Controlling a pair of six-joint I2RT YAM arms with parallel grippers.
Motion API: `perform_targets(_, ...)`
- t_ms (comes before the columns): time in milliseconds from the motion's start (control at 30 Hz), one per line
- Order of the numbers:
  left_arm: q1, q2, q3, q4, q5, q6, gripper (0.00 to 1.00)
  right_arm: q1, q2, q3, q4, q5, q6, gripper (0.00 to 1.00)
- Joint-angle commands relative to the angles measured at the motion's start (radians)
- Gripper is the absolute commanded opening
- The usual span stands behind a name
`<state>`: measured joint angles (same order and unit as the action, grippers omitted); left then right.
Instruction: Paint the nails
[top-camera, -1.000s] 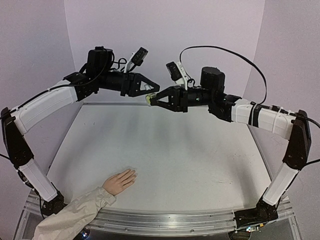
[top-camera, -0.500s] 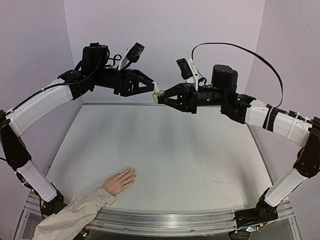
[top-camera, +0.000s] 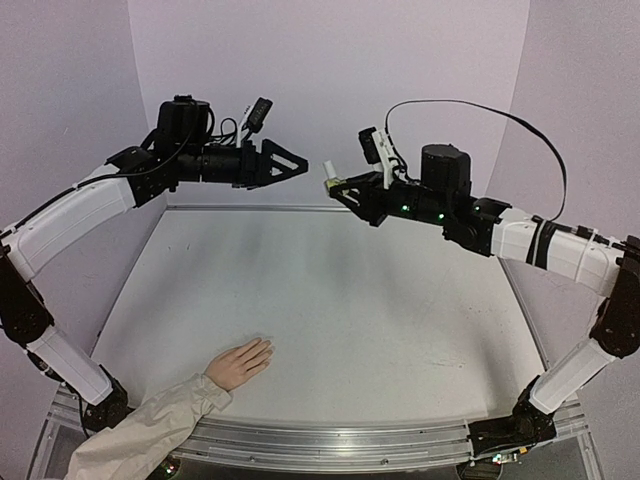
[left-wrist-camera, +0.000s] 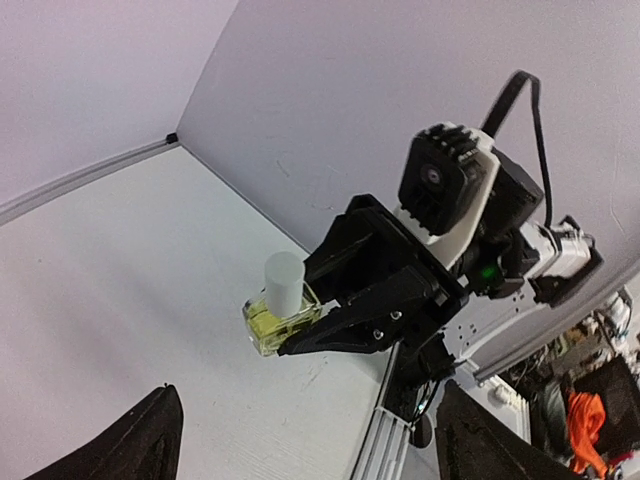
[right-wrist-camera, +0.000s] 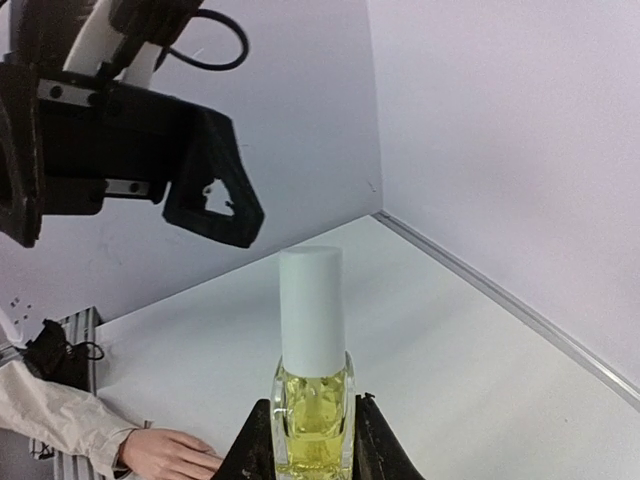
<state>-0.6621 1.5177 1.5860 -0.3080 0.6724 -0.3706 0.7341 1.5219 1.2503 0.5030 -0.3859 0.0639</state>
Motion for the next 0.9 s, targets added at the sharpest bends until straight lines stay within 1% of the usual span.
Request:
perform_targets(0, -0.004, 0.009, -0.005, 0.051, -0.139, -0.161, 0.84, 0.038, -0.006, 0.010, 0.087, 0.169, -0.004, 0.00)
perform_targets(100, -0.007, 0.043, -0.008, 0.100, -0.123, -0.220, 0.80, 0.081, 0.017, 0.052, 0.039, 0.257, -0.053, 0.00)
perform_targets(167, -0.017, 0.064, 0.012, 0.105, -0.121, -0.217, 0.79, 0.104, 0.027, 0.068, 0.020, 0.299, -0.096, 0.00)
perform_targets(300, -0.047, 0.086, 0.046, 0.107, -0.141, -0.196, 0.78, 0.139, 0.044, 0.085, 0.006, 0.364, -0.132, 0.00)
perform_targets(400, -0.064, 0.097, 0.052, 0.107, -0.170, -0.192, 0.64, 0.156, 0.053, 0.088, 0.011, 0.385, -0.141, 0.00)
perform_targets(533, -0.075, 0.101, 0.045, 0.106, -0.192, -0.191, 0.51, 0.173, 0.065, 0.090, 0.021, 0.386, -0.152, 0.00)
perform_targets(600, -0.077, 0.103, 0.042, 0.106, -0.200, -0.189, 0.41, 0.179, 0.071, 0.094, 0.024, 0.414, -0.161, 0.00)
perform_targets(633, -0.078, 0.102, 0.041, 0.106, -0.205, -0.187, 0.37, 0.183, 0.074, 0.095, 0.024, 0.422, -0.165, 0.00)
perform_targets(733, -0.084, 0.096, 0.037, 0.100, -0.235, -0.174, 0.33, 0.190, 0.078, 0.096, 0.029, 0.435, -0.174, 0.00)
perform_targets(767, -0.085, 0.093, 0.035, 0.097, -0.247, -0.170, 0.29, 0.191, 0.080, 0.097, 0.032, 0.440, -0.175, 0.00)
perform_targets(833, -0.090, 0.091, 0.032, 0.095, -0.264, -0.162, 0.18, 0.192, 0.084, 0.099, 0.033, 0.444, -0.176, 0.00)
perform_targets(867, -0.092, 0.091, 0.033, 0.095, -0.266, -0.157, 0.16, 0.192, 0.087, 0.101, 0.032, 0.446, -0.176, 0.00)
